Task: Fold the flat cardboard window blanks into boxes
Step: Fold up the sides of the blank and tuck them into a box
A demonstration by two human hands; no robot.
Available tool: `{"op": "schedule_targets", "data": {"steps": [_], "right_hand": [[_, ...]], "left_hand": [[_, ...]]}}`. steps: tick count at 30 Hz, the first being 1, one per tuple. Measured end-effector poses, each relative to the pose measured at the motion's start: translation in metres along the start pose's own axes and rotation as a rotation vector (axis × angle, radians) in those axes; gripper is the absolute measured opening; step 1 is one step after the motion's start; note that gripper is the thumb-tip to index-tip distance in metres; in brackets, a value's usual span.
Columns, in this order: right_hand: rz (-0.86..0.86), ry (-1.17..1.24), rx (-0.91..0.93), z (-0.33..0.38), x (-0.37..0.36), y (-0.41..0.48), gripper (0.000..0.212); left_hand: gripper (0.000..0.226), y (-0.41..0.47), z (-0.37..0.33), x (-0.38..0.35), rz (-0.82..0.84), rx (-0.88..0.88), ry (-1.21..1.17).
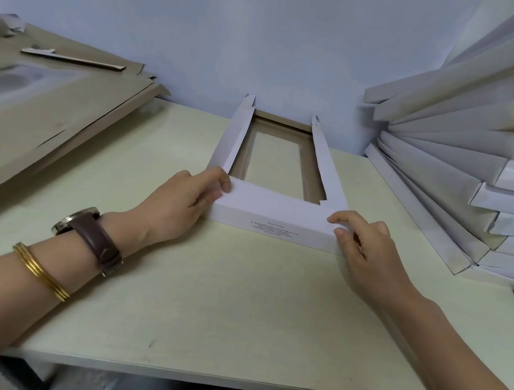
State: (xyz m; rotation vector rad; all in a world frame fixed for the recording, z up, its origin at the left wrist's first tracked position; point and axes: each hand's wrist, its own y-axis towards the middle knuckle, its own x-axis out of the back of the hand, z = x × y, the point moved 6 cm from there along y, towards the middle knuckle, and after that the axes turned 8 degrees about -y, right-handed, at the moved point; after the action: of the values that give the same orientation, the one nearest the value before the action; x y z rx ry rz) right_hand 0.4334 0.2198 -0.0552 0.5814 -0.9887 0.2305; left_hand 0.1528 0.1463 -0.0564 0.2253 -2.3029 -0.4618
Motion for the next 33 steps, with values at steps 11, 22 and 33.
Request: {"op": "schedule_targets", "data": {"steps": [11,22,33], "right_hand": [[0.007,-0.078,0.02,0.001,-0.006,-0.004,0.017],[-0.073,-0.36,0.182,0.017,-0.003,-0.005,0.013],[-0.07,-0.427,0.235,0.03,-0.002,-0.006,0.009]], "left_hand": [[0.021,-0.004,0.0,0.0,0.031,0.029,0.041],[0.012,-0.004,-0.014,0.0,-0.009,-0.133,0.262],[0.015,-0.001,-0.02,-0.008,0.062,-0.165,0.456]]}}
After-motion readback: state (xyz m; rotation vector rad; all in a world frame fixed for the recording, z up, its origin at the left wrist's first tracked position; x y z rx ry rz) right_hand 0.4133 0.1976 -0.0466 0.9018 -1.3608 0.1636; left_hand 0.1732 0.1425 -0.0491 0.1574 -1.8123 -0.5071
